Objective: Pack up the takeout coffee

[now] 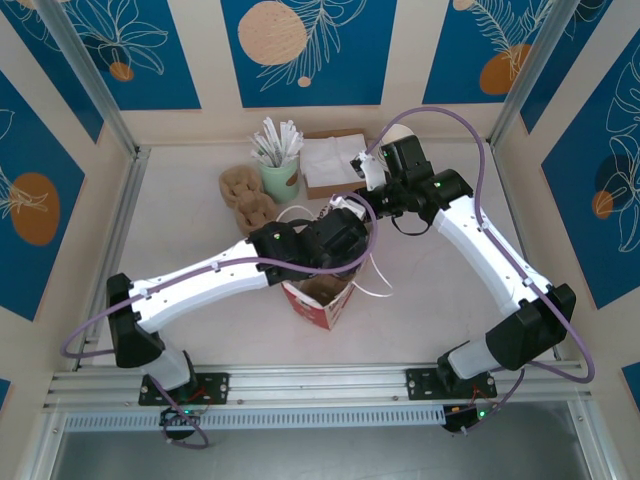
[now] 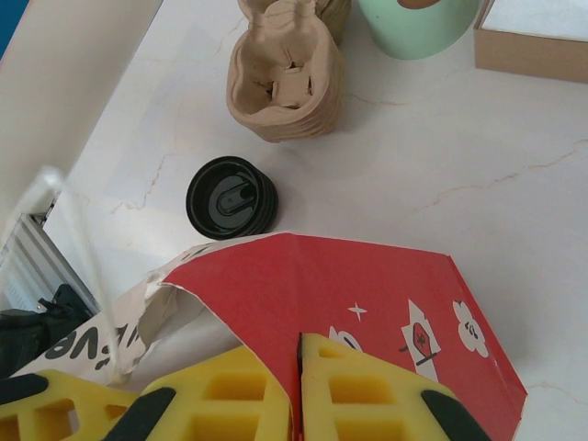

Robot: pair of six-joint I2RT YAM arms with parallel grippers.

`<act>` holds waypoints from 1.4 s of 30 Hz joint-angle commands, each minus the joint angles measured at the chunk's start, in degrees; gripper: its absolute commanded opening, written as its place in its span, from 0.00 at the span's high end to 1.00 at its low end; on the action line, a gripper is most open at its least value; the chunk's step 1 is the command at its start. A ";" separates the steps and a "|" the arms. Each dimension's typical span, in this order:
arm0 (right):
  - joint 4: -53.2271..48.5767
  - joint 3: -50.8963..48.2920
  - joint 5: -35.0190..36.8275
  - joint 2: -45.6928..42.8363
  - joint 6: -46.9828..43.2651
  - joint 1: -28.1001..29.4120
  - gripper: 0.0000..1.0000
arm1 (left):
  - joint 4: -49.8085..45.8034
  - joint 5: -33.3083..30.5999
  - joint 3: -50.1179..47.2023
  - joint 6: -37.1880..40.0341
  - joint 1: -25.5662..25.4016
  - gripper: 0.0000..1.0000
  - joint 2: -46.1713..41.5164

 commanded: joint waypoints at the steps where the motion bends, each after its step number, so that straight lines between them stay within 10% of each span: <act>1: 0.21 0.23 -1.49 -1.26 0.47 0.33 0.90 | -0.66 -2.23 -1.09 -1.29 -0.71 0.35 -2.17; 20: -1.01 -1.45 -3.21 -2.93 -3.90 0.35 0.90 | -2.32 -13.32 -5.32 -0.82 -0.78 0.35 -8.44; 42: 4.28 -4.76 -8.99 -5.23 -7.00 0.42 0.90 | 10.16 -2.72 -13.46 3.35 -0.72 0.35 -8.74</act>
